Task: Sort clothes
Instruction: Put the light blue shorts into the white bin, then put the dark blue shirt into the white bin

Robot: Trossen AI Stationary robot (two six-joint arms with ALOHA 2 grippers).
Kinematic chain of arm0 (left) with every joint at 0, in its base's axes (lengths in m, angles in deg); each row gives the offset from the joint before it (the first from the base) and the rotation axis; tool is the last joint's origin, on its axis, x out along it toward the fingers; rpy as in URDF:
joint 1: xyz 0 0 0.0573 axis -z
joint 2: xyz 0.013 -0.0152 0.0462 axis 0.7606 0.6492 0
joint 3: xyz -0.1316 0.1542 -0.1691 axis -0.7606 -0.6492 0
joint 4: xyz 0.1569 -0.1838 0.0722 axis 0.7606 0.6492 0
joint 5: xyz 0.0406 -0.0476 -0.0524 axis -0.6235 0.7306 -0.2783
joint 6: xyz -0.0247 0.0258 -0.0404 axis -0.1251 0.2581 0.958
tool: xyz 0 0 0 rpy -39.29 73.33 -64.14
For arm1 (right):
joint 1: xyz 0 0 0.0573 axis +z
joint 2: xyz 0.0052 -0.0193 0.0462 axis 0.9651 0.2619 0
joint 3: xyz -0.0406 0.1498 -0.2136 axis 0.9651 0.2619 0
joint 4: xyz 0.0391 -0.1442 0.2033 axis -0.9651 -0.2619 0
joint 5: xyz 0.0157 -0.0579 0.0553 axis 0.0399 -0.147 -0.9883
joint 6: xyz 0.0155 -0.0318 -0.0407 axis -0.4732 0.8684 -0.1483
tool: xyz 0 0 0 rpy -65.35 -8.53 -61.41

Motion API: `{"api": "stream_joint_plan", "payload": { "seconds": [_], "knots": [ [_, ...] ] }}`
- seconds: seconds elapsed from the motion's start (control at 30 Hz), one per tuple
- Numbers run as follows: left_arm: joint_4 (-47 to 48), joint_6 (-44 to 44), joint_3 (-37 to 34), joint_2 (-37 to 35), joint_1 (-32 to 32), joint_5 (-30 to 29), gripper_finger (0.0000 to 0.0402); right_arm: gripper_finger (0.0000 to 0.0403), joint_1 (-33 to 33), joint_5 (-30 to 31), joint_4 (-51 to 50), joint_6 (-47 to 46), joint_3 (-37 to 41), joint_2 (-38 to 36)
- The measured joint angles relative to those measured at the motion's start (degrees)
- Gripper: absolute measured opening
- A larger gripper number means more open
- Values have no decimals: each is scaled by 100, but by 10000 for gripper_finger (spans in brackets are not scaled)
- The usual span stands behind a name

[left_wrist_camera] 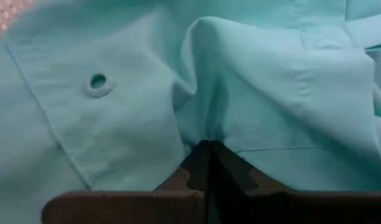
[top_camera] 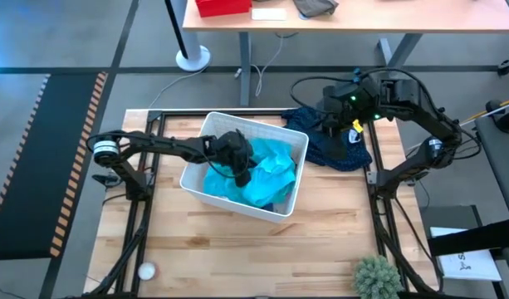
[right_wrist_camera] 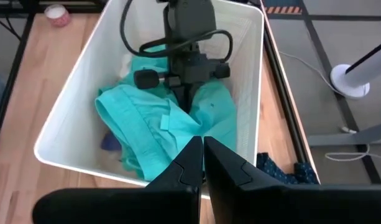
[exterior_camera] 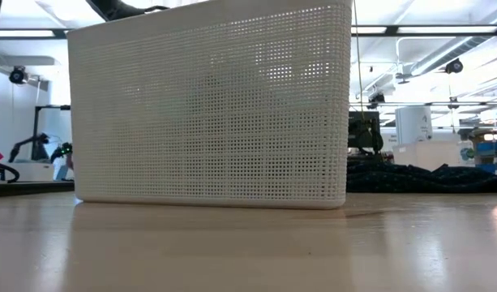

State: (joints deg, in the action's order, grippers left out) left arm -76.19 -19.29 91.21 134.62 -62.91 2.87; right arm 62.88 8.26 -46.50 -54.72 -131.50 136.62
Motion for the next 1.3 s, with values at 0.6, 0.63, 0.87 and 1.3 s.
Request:
{"api": "stream_joint_plan", "payload": {
  "seconds": [0.6,0.63,0.87,1.3],
  "knots": [
    [594,-501,308,-1822,-39,146,0,0,32,356,-9,-1,0,-391],
    [736,-547,307,-1951,-39,141,0,0,32,392,-26,-22,1,-394],
    [1002,-727,291,-3071,-39,-2,0,0,-31,2522,-736,-279,212,-366],
    [1157,-861,269,-4767,-39,-56,0,0,-1344,793,1064,-47,3022,-1396]
  ]
}}
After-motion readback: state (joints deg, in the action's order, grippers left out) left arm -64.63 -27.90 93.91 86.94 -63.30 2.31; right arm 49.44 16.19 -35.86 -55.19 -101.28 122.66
